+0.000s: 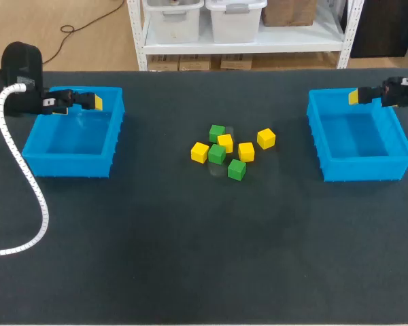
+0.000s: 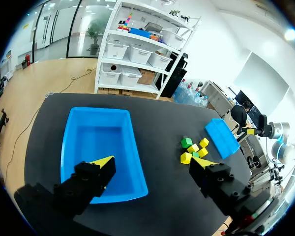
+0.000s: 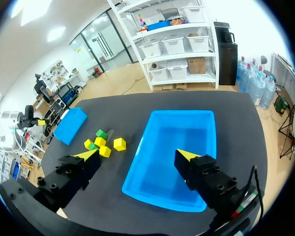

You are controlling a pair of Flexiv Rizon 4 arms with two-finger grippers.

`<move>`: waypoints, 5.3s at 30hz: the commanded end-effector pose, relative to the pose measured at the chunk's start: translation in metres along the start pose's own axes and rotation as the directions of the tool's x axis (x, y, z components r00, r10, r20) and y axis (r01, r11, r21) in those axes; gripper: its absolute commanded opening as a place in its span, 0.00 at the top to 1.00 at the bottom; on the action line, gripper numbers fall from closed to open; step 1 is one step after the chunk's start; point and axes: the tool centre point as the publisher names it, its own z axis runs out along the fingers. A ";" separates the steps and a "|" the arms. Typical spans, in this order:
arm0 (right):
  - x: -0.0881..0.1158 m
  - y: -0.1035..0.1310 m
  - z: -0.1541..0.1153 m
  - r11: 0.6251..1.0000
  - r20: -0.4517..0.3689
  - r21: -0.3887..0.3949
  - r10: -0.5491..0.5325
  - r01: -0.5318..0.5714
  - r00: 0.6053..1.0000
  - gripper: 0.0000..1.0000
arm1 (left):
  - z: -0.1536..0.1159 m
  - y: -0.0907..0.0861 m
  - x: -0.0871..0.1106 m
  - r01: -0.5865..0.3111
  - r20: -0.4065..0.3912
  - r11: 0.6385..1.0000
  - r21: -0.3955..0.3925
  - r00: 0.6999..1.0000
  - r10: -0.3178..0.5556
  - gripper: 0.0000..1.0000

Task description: Put the green cubes in the right bin and the yellow cubes in the left bin.

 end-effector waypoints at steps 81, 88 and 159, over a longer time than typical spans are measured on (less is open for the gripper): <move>0.037 0.153 0.158 0.876 -0.604 -0.032 -0.400 0.481 0.689 0.00 | 0.000 0.002 0.001 -0.002 0.006 1.000 0.008 1.000 0.002 0.00; 0.071 0.160 0.159 0.892 -0.647 -0.046 -0.370 0.450 0.667 0.00 | 0.000 0.002 0.001 -0.002 0.006 1.000 0.008 1.000 0.002 0.00; 0.120 0.157 0.210 0.944 -0.782 0.023 -0.189 0.330 0.594 0.00 | 0.000 0.002 0.001 -0.002 0.006 1.000 0.008 1.000 0.002 0.00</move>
